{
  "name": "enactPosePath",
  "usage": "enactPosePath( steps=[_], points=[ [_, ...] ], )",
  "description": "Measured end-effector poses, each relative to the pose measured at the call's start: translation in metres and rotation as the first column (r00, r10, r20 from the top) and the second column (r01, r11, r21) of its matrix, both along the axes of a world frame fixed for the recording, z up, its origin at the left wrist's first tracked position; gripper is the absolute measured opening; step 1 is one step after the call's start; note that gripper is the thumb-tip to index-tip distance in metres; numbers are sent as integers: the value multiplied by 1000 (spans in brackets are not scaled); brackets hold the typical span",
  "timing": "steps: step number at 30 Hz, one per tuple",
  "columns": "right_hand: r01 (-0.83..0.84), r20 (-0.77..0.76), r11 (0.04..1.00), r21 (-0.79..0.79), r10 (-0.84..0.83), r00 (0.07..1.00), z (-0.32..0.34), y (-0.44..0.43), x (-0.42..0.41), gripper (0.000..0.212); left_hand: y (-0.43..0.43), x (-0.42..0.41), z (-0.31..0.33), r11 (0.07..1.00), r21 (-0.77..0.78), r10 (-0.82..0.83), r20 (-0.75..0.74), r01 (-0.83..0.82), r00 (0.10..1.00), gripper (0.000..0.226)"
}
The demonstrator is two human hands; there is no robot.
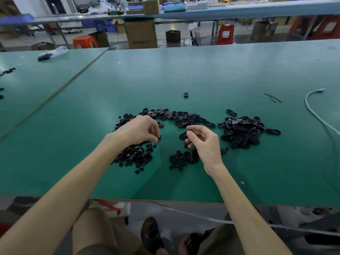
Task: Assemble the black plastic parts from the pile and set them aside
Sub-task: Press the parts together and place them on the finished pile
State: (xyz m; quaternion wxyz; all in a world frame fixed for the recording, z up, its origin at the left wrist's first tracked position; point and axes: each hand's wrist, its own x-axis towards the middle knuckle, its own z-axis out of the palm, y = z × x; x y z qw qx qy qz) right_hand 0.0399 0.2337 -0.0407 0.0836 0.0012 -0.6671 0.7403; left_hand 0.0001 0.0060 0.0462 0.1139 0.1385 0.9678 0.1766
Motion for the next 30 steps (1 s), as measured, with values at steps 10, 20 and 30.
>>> enactPosePath(
  steps=[10, 20, 30],
  points=[
    [-4, -2, 1000, 0, 4, 1000, 1, 0, 1, 13, 5, 14, -25, 994, -111, -38, -114, 25, 993, 7],
    [-23, -6, 998, -53, 23, 1000, 3, -1, 3, 16, 27, 24, -29, 871, 479, 162, -73, -107, 984, 8],
    [-19, 3, 995, -103, 19, 1000, 3, -1, 3, 9, 51, 38, -33, 600, 774, 323, -4, -201, 946, 9]
  ],
)
